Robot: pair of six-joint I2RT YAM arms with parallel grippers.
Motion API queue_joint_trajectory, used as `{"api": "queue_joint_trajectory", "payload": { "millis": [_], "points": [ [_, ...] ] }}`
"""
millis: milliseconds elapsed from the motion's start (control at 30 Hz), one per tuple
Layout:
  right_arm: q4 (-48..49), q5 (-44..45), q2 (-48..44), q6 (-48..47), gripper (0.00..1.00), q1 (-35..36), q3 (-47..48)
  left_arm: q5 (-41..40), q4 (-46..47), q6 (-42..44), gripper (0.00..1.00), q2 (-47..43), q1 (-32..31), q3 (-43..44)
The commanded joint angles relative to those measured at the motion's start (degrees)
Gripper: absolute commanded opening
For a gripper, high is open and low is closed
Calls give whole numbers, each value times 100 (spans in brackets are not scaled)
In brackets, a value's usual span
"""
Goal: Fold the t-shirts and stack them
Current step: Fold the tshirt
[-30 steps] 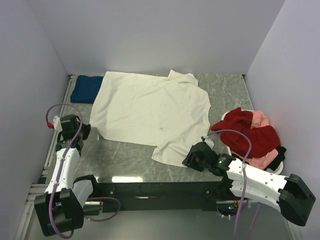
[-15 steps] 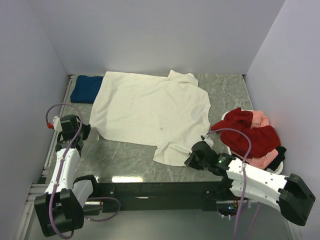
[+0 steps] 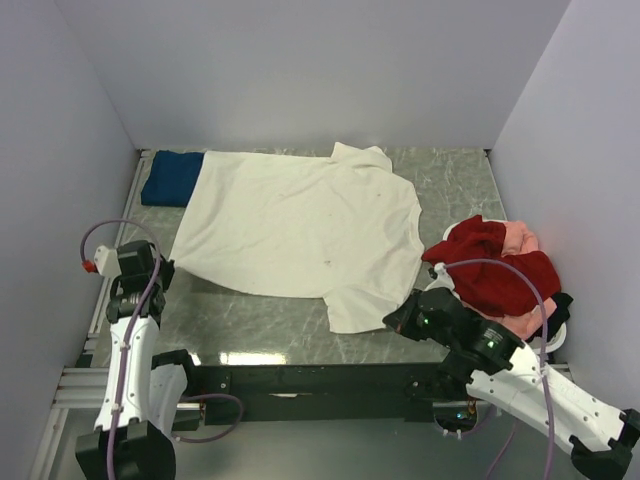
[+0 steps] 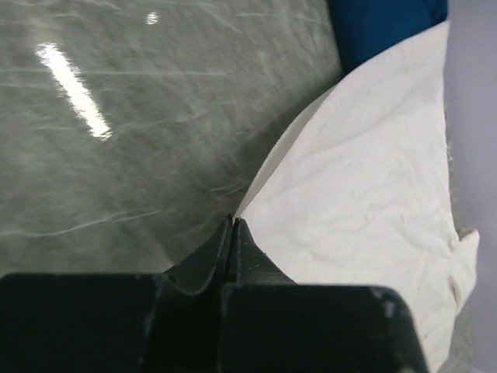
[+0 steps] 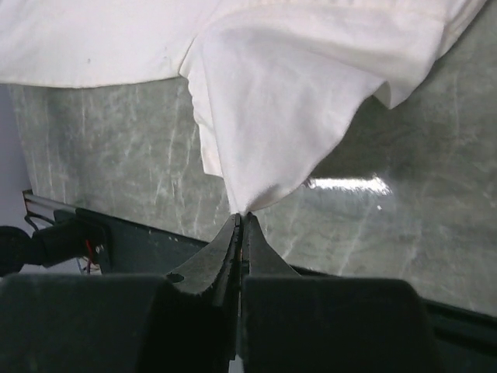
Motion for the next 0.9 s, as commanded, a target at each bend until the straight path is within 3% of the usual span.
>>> {"api": "queue_joint_trajectory", "payload": {
  "millis": [0, 233, 367, 500, 633, 667, 867],
  "points": [
    [-900, -8, -438, -189, 0, -13, 451, -648, -708, 43, 0, -381, 19, 269],
    [-2130, 63, -985, -382, 0, -13, 1233, -921, -1218, 7, 0, -848, 19, 472],
    [-1913, -69, -801, -549, 0, -13, 1392, -597, -816, 279, 0, -849, 19, 411],
    [-948, -114, 199, -909, 0, -22, 1523, -219, -130, 517, 1, -201, 1, 358],
    [-122, 247, 1631, -1496, 0, -153, 2084, -550, 73, 368, 1, 793, -375, 665],
    [29, 108, 2260, -1655, 0, -293, 2199, -656, 108, 272, 1, 978, -516, 857],
    [997, -807, 3942, -2509, 0, -1848, 2771, -1351, 170, -176, 1, 2733, -1490, 1780]
  ]
}}
